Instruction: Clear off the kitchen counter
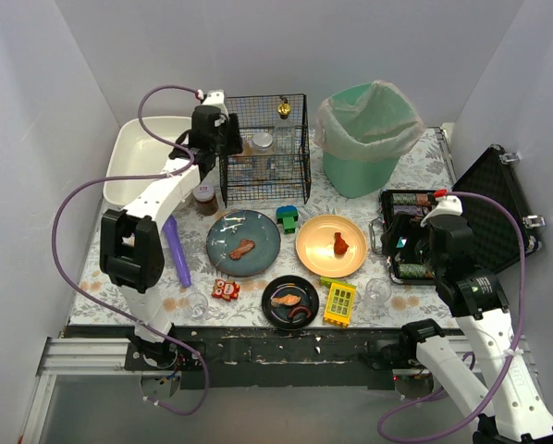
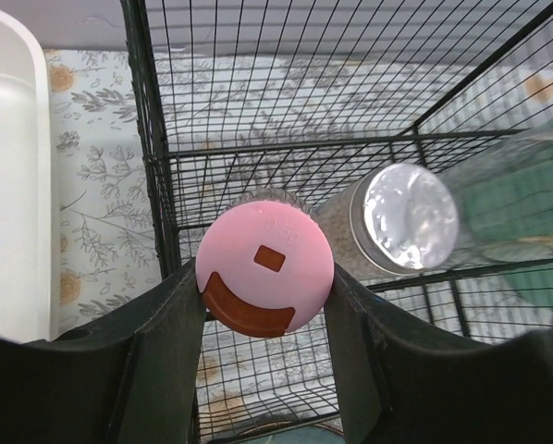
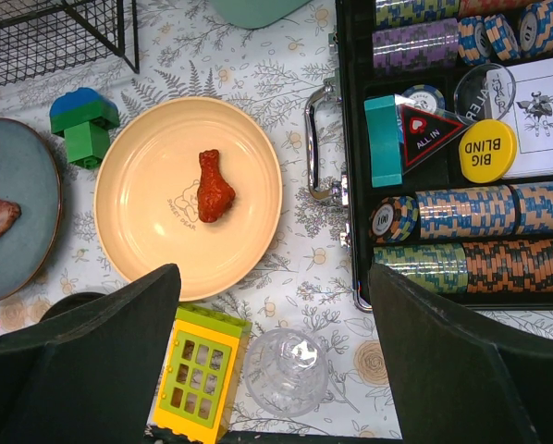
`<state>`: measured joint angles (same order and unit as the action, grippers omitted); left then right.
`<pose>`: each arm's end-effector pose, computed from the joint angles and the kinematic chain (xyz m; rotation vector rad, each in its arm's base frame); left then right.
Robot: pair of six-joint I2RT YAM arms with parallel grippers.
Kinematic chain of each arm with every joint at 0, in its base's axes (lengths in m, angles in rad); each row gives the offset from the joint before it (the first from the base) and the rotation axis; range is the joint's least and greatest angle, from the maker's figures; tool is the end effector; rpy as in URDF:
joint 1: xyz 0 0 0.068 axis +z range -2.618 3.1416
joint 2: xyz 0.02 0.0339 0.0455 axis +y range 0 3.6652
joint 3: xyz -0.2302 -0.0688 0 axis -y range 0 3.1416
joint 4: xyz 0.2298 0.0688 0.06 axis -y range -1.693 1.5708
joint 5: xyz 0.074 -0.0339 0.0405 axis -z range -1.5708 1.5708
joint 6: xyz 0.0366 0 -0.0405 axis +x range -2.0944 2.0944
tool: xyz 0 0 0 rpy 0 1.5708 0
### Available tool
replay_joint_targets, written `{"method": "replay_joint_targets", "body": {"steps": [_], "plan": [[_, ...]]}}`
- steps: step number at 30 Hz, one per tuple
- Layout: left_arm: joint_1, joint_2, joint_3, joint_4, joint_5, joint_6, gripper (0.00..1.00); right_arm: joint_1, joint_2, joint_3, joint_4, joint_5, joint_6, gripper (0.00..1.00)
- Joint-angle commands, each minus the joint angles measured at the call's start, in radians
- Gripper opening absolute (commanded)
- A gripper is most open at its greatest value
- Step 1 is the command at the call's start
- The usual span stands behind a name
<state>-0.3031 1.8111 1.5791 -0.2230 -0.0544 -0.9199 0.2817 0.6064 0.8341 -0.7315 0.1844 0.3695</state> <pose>0.3934 -0.1209 0.2941 -0.6714 1.9902 -0.7056 0.1339 0.0318 0.3019 0.2037 2.0619 0.2096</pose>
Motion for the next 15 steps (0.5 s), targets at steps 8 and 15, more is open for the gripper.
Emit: {"method": "replay_joint_targets", "body": {"steps": [8,15], "plan": [[-0.083,0.092,0.035,0.001,-0.259,0.154,0.05,-0.003,0.010,0.002,0.035,0.013,-0.004,0.91],[-0.091,0.148,0.053,-0.044,-0.277,0.145,0.42,-0.003,0.006,0.003,0.035,0.021,-0.006,0.91]]}}
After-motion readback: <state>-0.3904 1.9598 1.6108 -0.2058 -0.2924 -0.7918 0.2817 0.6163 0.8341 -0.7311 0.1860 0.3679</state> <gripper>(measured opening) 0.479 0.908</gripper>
